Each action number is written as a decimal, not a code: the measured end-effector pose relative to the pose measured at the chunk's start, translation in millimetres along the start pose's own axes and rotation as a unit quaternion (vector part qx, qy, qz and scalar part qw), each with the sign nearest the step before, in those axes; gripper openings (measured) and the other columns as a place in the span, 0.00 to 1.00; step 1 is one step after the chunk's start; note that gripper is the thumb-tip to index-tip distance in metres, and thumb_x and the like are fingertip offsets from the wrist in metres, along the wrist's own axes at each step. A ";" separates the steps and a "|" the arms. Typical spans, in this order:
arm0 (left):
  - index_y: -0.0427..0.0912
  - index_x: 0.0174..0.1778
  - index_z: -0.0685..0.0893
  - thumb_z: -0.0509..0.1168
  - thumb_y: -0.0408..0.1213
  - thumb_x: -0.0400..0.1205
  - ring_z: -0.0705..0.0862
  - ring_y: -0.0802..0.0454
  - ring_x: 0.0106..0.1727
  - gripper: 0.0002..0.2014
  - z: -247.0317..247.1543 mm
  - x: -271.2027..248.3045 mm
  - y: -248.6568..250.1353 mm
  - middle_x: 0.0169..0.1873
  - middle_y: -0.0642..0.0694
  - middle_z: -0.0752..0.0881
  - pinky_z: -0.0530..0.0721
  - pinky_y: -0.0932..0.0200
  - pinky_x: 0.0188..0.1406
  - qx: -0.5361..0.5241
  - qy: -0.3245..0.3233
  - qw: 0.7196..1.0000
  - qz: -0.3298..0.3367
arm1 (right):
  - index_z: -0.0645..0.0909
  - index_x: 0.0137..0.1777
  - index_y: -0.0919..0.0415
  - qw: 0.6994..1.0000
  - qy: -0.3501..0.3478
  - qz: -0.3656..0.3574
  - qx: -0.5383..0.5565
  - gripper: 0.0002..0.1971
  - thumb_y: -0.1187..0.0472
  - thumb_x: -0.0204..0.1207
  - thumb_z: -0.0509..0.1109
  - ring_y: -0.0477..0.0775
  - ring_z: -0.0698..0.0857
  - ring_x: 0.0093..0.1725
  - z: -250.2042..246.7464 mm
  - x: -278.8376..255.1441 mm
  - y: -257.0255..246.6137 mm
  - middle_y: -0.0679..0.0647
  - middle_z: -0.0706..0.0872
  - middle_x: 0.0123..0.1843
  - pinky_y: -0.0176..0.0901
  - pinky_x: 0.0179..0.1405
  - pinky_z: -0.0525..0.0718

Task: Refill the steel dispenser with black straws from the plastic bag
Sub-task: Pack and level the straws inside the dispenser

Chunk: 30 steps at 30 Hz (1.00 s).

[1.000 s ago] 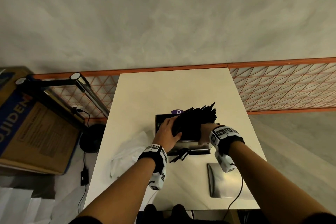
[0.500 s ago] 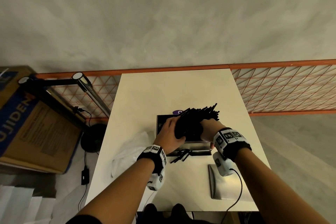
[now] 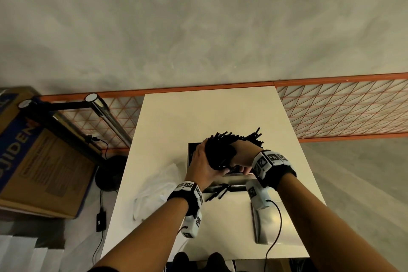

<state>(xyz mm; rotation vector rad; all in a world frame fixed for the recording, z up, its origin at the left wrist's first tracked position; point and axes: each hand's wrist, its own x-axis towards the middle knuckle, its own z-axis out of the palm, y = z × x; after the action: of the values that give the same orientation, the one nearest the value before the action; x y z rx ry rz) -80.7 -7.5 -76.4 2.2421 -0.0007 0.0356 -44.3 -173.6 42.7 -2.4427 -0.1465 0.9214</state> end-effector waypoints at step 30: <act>0.51 0.83 0.68 0.76 0.44 0.78 0.80 0.46 0.70 0.37 5.0 3.1 -1.1 0.70 0.48 0.79 0.84 0.45 0.67 0.092 0.002 0.996 0.003 | 0.77 0.72 0.59 0.882 0.453 -0.003 0.133 0.23 0.49 0.81 0.66 0.62 0.76 0.67 30.4 -3.4 67.2 0.59 0.77 0.66 0.58 0.66 0.76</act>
<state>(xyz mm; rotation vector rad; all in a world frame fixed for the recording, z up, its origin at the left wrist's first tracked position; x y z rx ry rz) -77.4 -10.7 -80.3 2.4255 -0.0011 0.0448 -71.8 -219.0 -8.5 -2.3397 0.2881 -0.2614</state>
